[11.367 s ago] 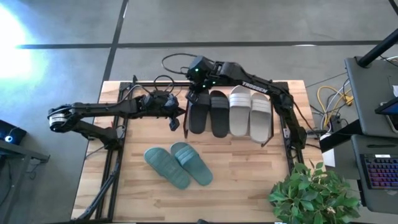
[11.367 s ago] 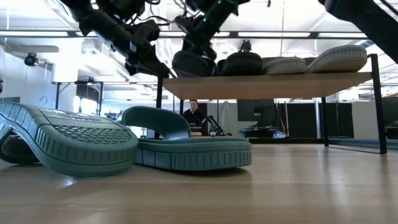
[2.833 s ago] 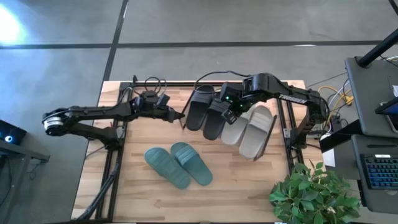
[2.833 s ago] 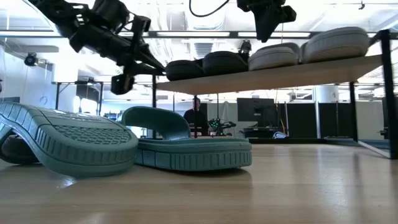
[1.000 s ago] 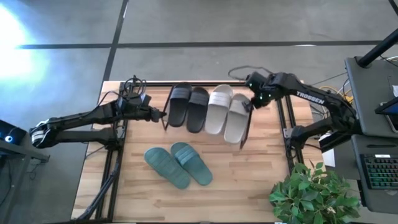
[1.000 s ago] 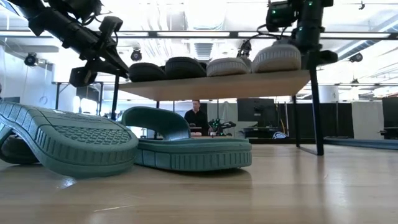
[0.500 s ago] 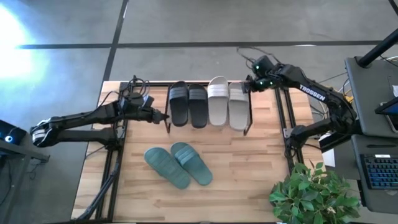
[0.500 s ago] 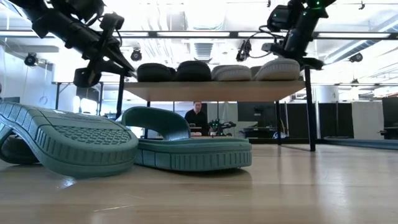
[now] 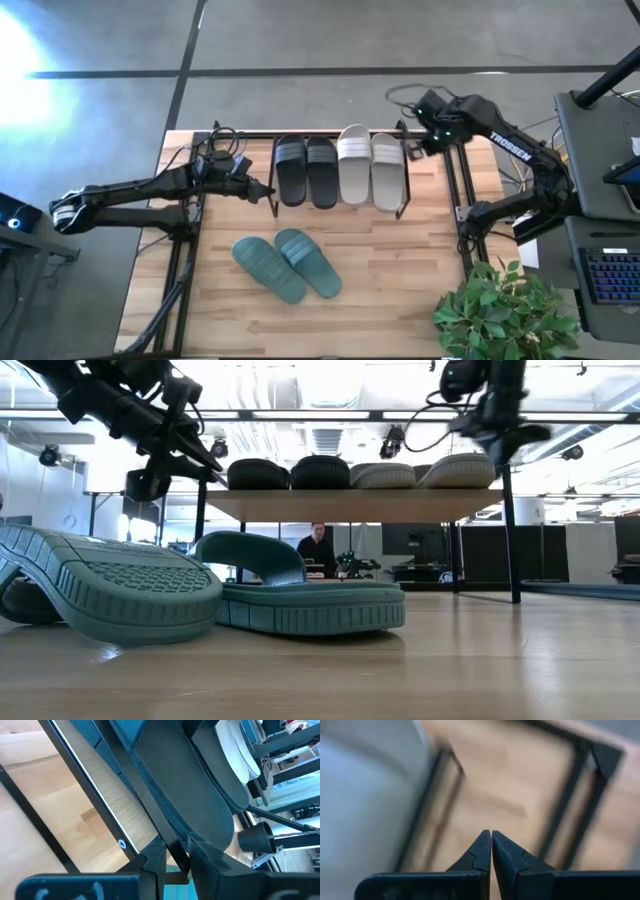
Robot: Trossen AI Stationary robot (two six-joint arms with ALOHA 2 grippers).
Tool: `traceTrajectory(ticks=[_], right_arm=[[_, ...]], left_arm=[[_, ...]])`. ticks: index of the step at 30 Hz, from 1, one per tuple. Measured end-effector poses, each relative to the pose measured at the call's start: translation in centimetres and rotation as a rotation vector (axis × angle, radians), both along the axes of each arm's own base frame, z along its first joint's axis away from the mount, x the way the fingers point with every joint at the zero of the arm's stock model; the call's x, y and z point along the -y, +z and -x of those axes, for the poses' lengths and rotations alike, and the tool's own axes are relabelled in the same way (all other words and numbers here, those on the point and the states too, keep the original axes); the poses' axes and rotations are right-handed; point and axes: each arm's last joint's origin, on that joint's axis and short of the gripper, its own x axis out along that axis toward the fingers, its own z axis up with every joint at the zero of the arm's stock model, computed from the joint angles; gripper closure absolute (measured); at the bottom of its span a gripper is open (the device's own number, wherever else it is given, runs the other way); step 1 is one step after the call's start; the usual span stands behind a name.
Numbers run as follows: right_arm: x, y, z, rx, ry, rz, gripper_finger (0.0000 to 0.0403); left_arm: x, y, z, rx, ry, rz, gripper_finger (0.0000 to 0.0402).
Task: Pick and place slides into the shelf
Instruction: Adjust the shelf
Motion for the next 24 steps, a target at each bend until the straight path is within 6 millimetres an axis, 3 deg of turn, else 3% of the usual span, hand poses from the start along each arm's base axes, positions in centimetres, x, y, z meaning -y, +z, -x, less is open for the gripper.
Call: traceTrajectory(ticks=[3, 8, 18, 24], right_arm=[[-1.8, 0.9, 0.8, -0.051, 0.008, -0.145, 0.0394], [-4.5, 2.1, -0.3, 0.269, 0.078, -0.341, 0.0394], [-10.2, -3.1, -3.1, 0.003, 0.200, -0.508, 0.0394], [-12.0, -4.5, -4.9, 0.090, 0.262, -0.451, 0.0394]], left_arm=[[0.0, 0.0, 0.0, -0.004, -0.006, -0.015, 0.0348], [0.0, 0.0, 0.0, -0.008, -0.003, -0.022, 0.0348], [0.0, -0.1, 0.0, -0.011, -0.003, -0.022, 0.0347], [0.0, -0.1, 0.0, -0.011, -0.002, -0.022, 0.0347]])
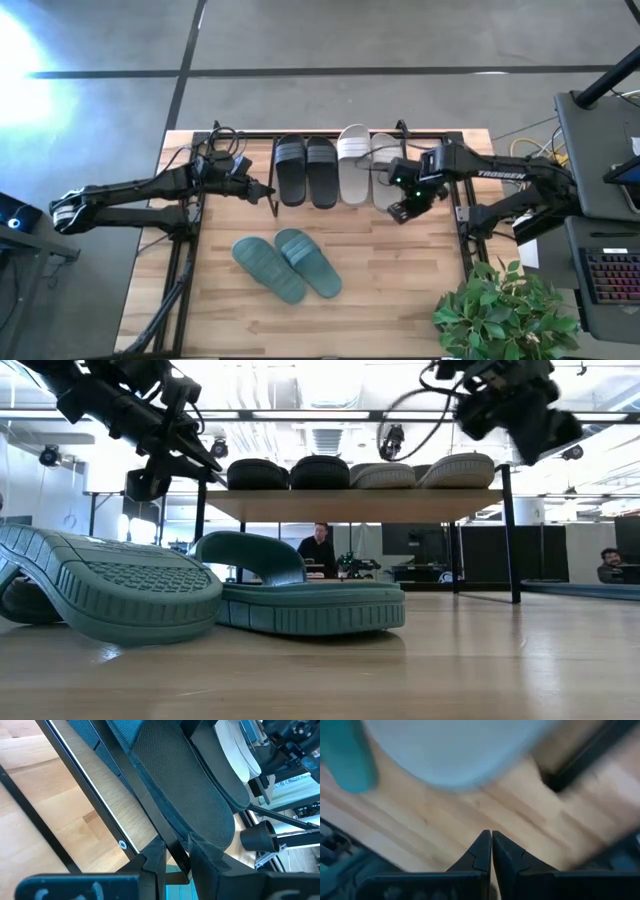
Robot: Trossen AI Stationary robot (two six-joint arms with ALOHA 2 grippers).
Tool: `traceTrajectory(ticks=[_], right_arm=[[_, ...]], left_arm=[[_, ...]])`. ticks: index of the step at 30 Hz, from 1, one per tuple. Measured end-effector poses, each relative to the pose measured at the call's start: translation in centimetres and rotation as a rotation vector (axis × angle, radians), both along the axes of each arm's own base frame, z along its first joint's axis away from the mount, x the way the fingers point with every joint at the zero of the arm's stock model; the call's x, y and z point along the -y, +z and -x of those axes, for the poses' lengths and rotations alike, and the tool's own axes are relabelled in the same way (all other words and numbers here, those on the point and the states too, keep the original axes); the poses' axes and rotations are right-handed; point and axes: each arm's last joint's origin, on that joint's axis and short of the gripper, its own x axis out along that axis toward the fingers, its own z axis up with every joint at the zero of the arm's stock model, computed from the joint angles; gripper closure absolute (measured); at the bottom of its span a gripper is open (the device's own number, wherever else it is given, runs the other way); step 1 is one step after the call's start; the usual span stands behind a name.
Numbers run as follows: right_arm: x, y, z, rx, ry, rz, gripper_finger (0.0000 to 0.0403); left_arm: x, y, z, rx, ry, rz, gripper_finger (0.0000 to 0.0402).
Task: Pick and place slides into the shelf
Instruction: Adjust the shelf
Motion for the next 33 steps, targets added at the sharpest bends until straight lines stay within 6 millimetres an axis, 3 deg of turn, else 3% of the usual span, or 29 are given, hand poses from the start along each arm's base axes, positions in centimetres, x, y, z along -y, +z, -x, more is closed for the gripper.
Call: traceTrajectory(ticks=[6, 18, 22, 33], right_arm=[[0.9, -0.4, -0.5, 0.012, -0.043, 0.144, 0.0394], [0.7, -0.3, -0.5, 0.040, 0.023, 0.077, 0.0394], [0.8, -0.3, -0.5, 0.043, 0.035, 0.083, 0.0394], [0.8, -0.3, -0.5, 0.042, 0.039, 0.089, 0.0393]], left_arm=[[0.0, 0.0, 0.0, 0.000, 0.002, 0.000, 0.0347], [0.0, 0.1, 0.3, -0.007, 0.012, -0.033, 0.0338], [0.0, 0.1, 0.4, -0.011, 0.017, -0.042, 0.0295], [0.1, -0.4, 0.9, -0.084, 0.045, -0.030, 0.0119]])
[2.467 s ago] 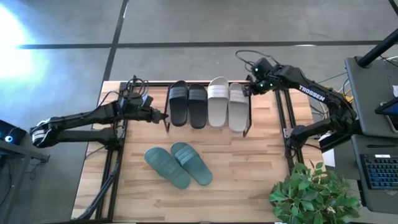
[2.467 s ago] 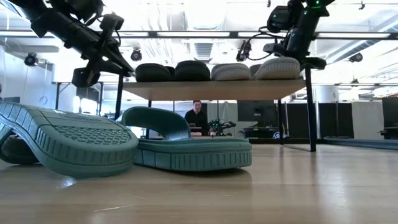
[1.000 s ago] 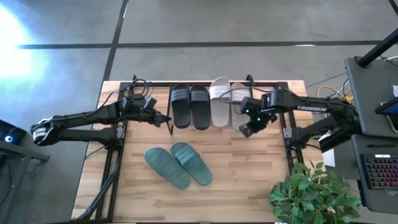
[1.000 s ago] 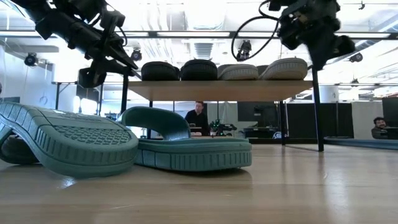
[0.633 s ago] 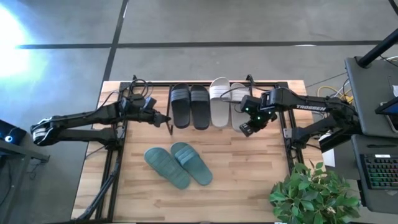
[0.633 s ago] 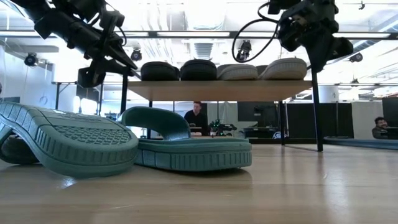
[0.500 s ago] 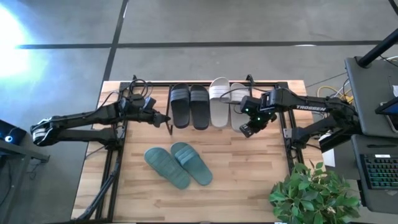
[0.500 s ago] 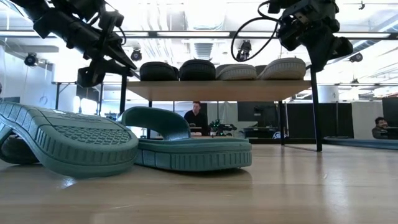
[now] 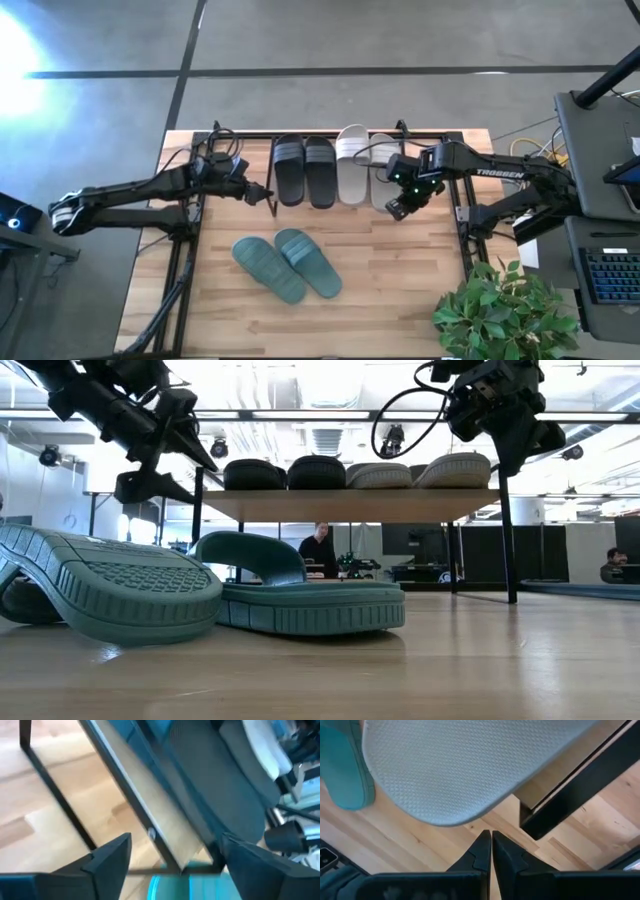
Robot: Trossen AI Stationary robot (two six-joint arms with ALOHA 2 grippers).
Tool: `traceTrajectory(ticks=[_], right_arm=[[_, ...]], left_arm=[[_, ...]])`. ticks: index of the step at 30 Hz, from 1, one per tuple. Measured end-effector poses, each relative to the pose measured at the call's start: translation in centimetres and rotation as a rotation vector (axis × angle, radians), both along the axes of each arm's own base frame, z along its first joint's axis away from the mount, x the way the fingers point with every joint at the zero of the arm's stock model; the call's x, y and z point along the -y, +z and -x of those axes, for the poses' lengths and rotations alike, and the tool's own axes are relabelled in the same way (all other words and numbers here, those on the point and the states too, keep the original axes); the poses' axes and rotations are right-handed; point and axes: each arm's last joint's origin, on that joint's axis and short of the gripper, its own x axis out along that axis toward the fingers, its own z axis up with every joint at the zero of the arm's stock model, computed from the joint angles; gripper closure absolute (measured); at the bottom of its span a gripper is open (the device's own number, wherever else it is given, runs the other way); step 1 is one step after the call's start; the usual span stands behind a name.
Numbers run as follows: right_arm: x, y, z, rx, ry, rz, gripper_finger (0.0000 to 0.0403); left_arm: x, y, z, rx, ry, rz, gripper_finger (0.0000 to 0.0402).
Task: Pick and place slides into the shelf
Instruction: Adjust the shelf, then adjust the left green slide
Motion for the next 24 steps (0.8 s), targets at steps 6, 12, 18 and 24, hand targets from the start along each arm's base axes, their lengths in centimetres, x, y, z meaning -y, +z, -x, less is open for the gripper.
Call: traceTrajectory(ticks=[6, 12, 18, 24], right_arm=[[-0.1, 0.2, 0.2, -0.005, 0.002, -0.001, 0.0393], [-0.6, 1.7, 0.7, 0.063, 0.024, 0.006, 0.0393], [-2.7, 3.1, -0.3, 0.242, 0.169, -0.100, 0.0394], [-5.0, 2.7, -3.2, 0.384, 0.273, -0.114, 0.0394]], left_arm=[[0.6, 1.2, 1.3, 0.068, -0.041, -0.024, 0.0083], [1.7, 2.5, 3.6, 0.166, -0.098, -0.028, 0.0081], [3.4, 2.5, 5.0, 0.169, -0.266, 0.110, 0.0102], [4.8, 2.3, 5.1, 0.140, -0.322, 0.107, 0.0170]])
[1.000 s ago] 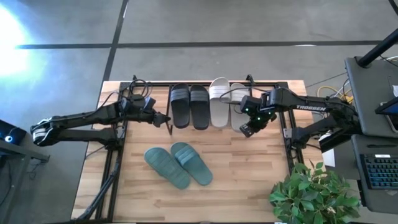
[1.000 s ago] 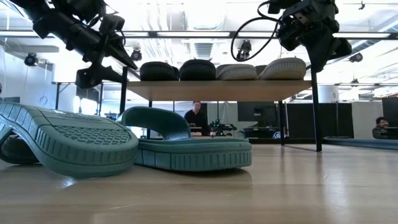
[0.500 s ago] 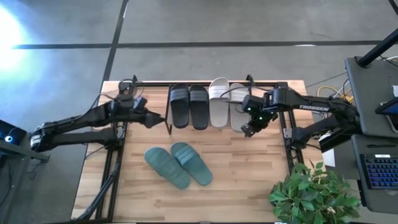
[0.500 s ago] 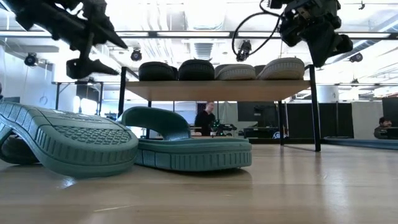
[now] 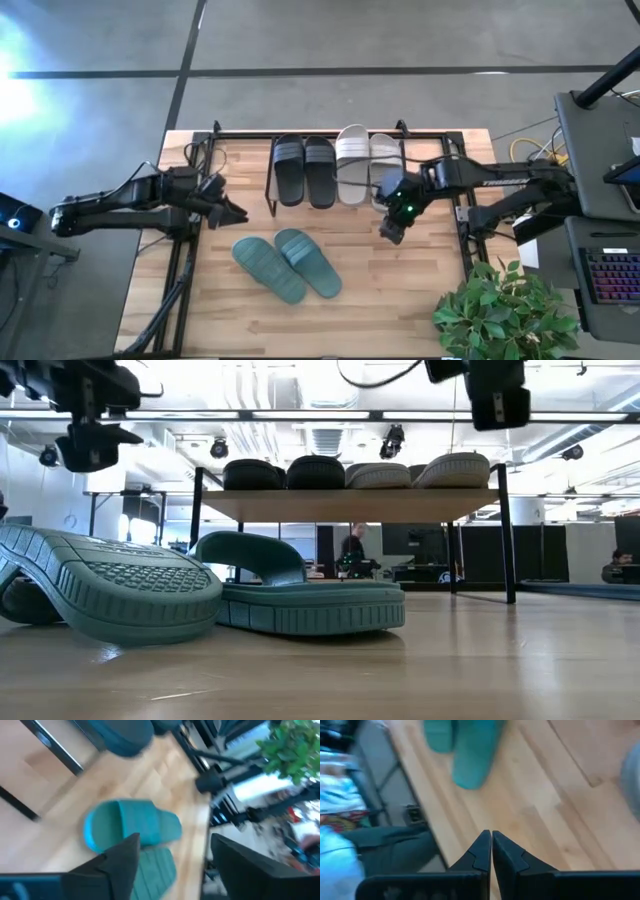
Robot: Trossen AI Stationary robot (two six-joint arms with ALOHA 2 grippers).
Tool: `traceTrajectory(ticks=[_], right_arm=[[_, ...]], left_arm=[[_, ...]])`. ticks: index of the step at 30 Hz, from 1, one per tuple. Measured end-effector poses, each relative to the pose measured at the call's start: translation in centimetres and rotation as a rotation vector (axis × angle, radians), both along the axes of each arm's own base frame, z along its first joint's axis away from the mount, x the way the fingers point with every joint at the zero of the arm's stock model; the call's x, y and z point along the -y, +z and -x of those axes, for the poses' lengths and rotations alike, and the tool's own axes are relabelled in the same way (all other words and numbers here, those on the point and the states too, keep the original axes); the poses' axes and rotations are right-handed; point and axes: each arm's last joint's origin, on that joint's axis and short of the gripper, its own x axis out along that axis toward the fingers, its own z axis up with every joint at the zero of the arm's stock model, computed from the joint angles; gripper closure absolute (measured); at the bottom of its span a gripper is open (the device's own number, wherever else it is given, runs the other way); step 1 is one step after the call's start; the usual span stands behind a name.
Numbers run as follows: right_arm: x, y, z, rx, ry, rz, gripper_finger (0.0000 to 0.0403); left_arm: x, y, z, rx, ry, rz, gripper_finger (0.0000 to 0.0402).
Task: Pick and place slides into the shelf
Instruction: Adjust the left green slide
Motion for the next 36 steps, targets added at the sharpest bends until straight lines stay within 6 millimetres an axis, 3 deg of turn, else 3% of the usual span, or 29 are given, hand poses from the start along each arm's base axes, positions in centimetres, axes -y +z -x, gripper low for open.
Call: traceTrajectory(ticks=[7, 15, 21, 29, 36], right_arm=[[0.4, -2.7, 1.8, -0.383, -0.022, 0.185, 0.0394], [2.3, -2.7, 1.5, -0.348, -0.100, 0.424, 0.0394], [3.0, -2.5, 1.7, -0.346, -0.078, 0.408, 0.0394], [0.4, -1.5, 0.7, -0.188, 0.108, 0.043, 0.0394], [-1.5, 1.5, -3.7, 0.372, 0.139, 0.017, 0.0394]], left_arm=[[-0.1, -0.5, -0.9, -0.060, 0.054, -0.074, 0.0243], [-0.2, -1.1, -1.7, -0.108, 0.041, -0.083, 0.0265], [0.0, -1.1, -1.8, -0.106, -0.003, -0.062, 0.0265], [1.6, -0.7, -1.1, -0.074, -0.122, -0.007, 0.0266], [5.1, 0.0, -2.2, -0.028, -0.268, 0.026, 0.0268]])
